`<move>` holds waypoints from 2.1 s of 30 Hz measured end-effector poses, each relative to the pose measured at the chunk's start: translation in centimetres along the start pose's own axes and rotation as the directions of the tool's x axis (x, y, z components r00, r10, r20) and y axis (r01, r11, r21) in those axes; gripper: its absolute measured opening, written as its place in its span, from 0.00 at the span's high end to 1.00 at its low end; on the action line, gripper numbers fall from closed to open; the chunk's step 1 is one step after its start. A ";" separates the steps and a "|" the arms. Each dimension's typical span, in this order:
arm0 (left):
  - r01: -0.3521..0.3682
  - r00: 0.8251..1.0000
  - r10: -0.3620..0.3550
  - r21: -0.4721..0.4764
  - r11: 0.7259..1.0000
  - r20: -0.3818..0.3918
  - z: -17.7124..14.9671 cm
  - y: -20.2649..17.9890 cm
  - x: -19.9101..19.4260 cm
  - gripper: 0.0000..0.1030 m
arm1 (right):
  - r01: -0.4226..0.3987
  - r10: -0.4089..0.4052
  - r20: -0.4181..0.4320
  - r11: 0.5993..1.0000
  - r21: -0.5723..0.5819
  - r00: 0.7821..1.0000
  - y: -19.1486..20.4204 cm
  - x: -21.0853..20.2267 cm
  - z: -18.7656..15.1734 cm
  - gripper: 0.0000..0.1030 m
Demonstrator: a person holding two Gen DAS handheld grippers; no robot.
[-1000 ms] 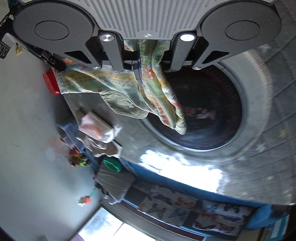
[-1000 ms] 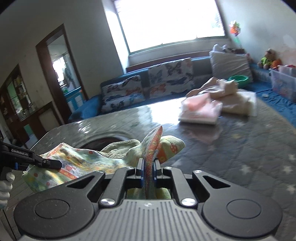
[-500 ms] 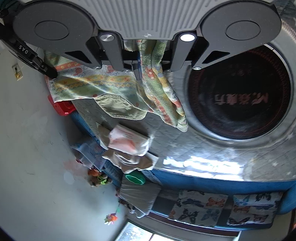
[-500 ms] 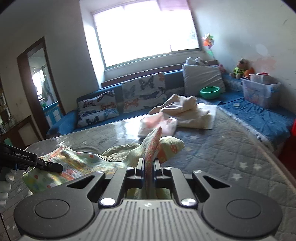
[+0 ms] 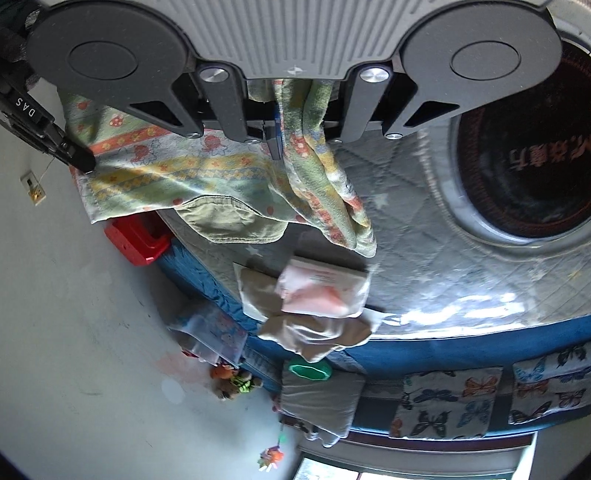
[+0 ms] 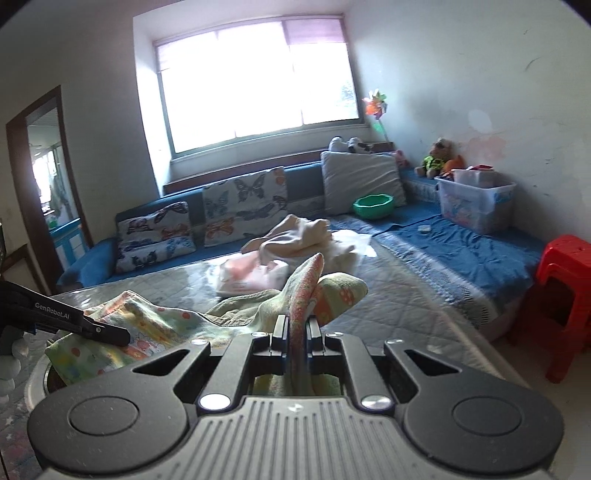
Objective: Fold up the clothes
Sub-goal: 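Lift the shirt bundle with both grippers and carry it across the table, then lower the shirt bundle onto the table and open both grippers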
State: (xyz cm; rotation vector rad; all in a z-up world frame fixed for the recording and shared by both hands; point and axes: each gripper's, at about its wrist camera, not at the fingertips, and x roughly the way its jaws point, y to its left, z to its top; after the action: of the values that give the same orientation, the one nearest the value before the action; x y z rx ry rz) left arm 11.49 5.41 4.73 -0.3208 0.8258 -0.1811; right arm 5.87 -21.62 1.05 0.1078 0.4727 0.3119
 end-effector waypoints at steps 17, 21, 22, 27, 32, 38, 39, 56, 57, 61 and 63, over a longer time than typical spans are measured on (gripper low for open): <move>-0.016 0.999 0.019 0.064 0.998 -0.051 0.5 -2.8 4.8 0.88 | 0.069 -0.068 -0.023 0.997 0.046 0.997 -4.1 0.6 -1.5 0.92; -0.025 0.998 0.029 0.068 0.997 -0.051 0.4 -2.8 4.9 0.88 | 0.065 -0.063 -0.028 0.996 0.057 0.998 -4.4 0.9 -1.8 0.92; -0.031 0.998 0.034 0.066 0.997 -0.050 0.3 -2.7 4.8 0.88 | 0.062 -0.060 -0.029 0.996 0.061 0.998 -4.4 1.0 -1.9 0.92; -0.041 0.998 0.043 0.050 0.998 -0.034 0.4 -2.0 4.0 0.88 | 0.040 -0.038 -0.032 0.997 0.061 0.999 -3.9 1.8 -2.0 0.92; -0.072 0.997 0.074 0.068 0.995 -0.037 -0.2 -1.3 3.1 0.88 | 0.019 -0.017 -0.030 0.998 0.067 0.999 -3.4 2.1 -2.1 0.92; -0.087 0.994 0.089 0.040 0.995 -0.065 -1.5 0.2 3.0 0.88 | 0.001 0.003 -0.071 0.998 0.066 0.997 -2.9 2.8 -3.7 0.92; -0.088 0.993 0.091 0.041 0.995 -0.069 -1.8 0.3 2.9 0.88 | -0.001 0.006 -0.076 0.998 0.068 0.997 -2.8 2.9 -3.9 0.92; -0.132 0.982 0.136 0.039 0.990 -0.128 -4.4 2.2 3.9 0.75 | 0.076 -0.057 -0.197 0.993 0.088 0.979 -4.2 4.5 -6.8 0.84; -0.136 0.982 0.140 0.039 0.990 -0.128 -4.4 2.3 3.9 0.73 | 0.087 -0.068 -0.200 0.992 0.086 0.978 -4.3 4.6 -6.8 0.84; -0.177 0.977 0.182 0.054 0.983 -0.114 -4.3 2.6 3.7 0.50 | 0.112 -0.094 -0.190 0.990 0.085 0.977 -4.8 4.7 -6.2 0.83; -0.184 0.976 0.189 0.057 0.981 -0.107 -4.2 2.8 3.4 0.50 | 0.108 -0.093 -0.178 0.991 0.079 0.980 -4.7 4.8 -5.8 0.80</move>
State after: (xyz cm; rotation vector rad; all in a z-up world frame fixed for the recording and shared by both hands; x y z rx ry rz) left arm 10.68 6.22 -1.25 -0.1889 0.9563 -0.0431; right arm 8.46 -24.33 -6.99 0.1427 0.6630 0.2014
